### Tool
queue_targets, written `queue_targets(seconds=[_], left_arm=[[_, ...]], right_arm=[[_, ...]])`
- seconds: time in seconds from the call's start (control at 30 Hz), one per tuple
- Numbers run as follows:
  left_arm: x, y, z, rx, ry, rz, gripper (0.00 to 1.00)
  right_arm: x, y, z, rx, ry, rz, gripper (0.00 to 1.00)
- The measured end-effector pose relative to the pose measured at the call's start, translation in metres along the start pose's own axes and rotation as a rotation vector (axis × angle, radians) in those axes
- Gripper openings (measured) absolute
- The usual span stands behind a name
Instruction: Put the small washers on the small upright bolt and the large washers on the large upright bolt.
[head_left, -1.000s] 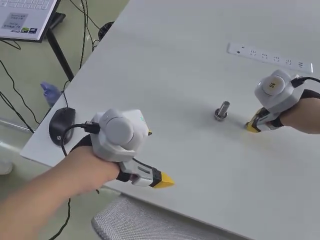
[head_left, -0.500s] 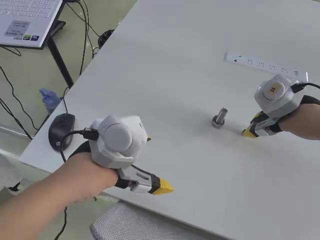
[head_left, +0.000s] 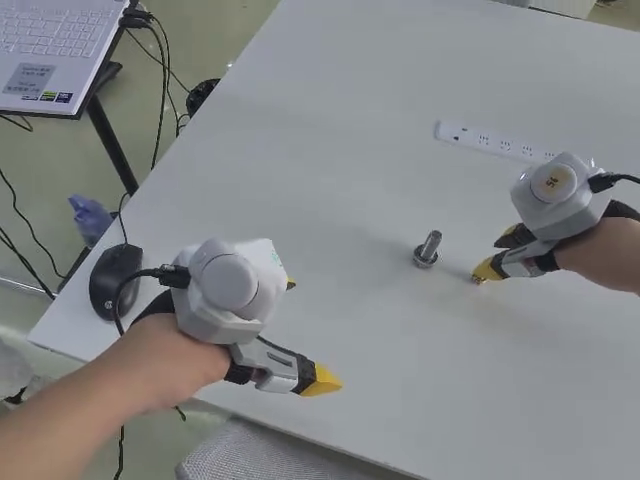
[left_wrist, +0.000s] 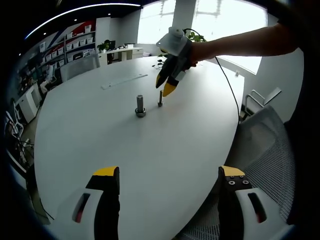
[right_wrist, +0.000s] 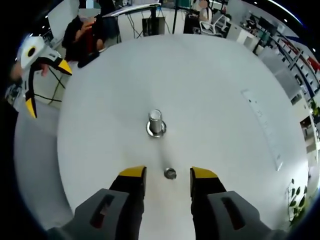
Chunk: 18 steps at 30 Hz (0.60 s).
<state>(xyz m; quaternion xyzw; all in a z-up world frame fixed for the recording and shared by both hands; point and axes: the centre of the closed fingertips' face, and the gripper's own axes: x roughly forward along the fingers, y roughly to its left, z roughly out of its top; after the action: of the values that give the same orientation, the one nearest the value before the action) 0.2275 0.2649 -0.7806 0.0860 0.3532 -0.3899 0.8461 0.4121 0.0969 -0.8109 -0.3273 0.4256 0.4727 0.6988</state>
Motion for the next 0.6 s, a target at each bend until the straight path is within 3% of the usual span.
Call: queue_targets(seconds=[0.4,0.6], left_arm=[[-0.007,-0.002,0.002,-0.025,-0.021,0.015,0.83],[-0.01,0.0,0.002,-0.025,-0.024,0.021,0.84]], right_arm=[[-0.045,0.006,0.008,0.112,-0.195,-0.042,0.45],[-0.062,0.013,-0.003,0.189,-0.254,-0.055,0.48]])
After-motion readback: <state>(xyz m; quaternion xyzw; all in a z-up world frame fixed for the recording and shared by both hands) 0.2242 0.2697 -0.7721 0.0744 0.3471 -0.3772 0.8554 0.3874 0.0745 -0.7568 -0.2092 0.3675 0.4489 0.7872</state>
